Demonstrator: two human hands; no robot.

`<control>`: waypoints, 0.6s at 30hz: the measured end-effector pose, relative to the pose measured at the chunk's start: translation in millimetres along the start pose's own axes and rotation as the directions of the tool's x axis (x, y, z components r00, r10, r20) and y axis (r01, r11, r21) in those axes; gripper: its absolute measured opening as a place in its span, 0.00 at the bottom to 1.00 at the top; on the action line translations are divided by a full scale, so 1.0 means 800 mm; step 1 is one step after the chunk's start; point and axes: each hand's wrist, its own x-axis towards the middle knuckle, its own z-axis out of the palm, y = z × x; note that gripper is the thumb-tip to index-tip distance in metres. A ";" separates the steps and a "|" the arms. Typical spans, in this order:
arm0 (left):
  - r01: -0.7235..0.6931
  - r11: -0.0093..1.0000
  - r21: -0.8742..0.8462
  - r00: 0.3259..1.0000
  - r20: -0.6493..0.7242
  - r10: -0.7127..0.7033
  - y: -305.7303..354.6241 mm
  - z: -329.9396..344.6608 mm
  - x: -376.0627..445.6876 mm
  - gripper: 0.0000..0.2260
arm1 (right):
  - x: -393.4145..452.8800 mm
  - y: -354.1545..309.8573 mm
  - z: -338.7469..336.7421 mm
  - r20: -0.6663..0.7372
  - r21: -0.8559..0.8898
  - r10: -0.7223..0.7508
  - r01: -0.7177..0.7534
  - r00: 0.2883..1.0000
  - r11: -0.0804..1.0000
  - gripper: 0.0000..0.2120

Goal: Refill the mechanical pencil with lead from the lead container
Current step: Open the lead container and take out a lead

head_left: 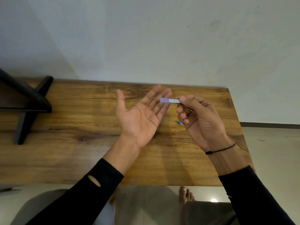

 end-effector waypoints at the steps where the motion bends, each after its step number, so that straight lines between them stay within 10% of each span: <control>1: 0.007 0.999 -0.036 0.999 0.040 -0.006 -0.001 -0.001 0.000 0.53 | -0.001 -0.001 0.002 0.023 -0.010 -0.002 0.002 1.000 1.000 0.09; 18: -0.006 1.000 -0.009 0.988 0.156 0.008 -0.030 0.011 -0.008 0.62 | 0.009 -0.035 0.002 0.254 -0.519 -0.119 0.239 0.960 0.820 0.04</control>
